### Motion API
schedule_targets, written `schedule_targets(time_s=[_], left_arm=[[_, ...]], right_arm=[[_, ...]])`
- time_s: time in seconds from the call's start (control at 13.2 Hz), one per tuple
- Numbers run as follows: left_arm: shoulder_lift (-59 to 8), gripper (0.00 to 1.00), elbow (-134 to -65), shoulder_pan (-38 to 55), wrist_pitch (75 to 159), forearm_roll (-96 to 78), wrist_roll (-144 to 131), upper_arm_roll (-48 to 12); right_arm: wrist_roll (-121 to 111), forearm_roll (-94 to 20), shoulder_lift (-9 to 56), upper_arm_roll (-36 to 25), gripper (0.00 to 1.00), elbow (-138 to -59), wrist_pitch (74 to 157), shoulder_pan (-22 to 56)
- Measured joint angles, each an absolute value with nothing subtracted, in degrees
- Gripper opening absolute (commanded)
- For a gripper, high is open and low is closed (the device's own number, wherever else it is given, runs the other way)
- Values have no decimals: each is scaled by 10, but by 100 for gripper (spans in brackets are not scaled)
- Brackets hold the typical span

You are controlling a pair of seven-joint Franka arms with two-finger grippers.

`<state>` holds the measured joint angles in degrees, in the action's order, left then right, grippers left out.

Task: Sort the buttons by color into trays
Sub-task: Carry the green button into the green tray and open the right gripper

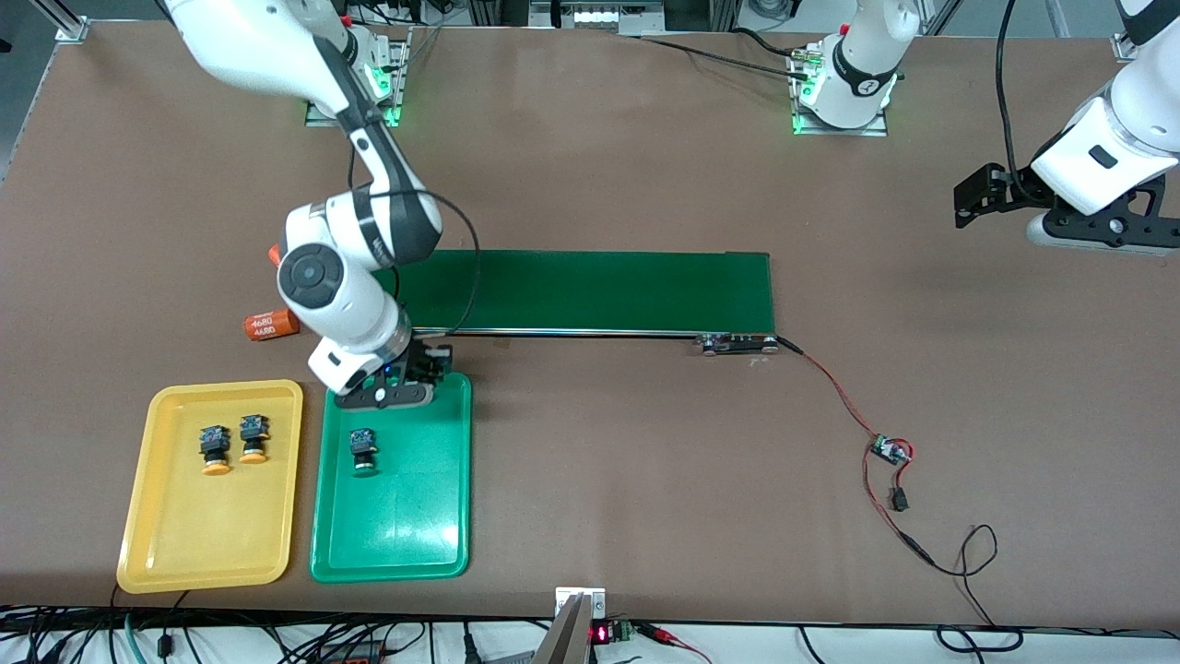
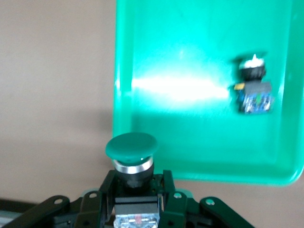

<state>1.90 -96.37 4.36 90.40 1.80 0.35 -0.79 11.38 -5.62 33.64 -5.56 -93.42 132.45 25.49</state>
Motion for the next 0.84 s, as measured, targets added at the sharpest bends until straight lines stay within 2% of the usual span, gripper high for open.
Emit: schedule_targets(time_s=[0.23,0.53,0.61,0.68,0.76,0.84], left_arm=[[19,100,-964,44,904,18,4,-8],[19,100,-964,44,904,18,4,-8],[19,100,-964,44,904,18,4,-8],[19,100,-964,44,904,18,4,-8],[19,100,-964,44,904,18,4,-8],[19,100,-964,44,904,18,4,-8]], right_arm=[[79,-56,385,-61,14,-873,1325,235],[76,-56,434,-62,17,-845,1358,225],[76,-56,447,-62,38,-843,1374,224],[76,-56,457,-61,91,-842,1386,225],[76,-56,467,-62,100,-840,1395,224],[76,-57,474,-62,100,-837,1400,224]])
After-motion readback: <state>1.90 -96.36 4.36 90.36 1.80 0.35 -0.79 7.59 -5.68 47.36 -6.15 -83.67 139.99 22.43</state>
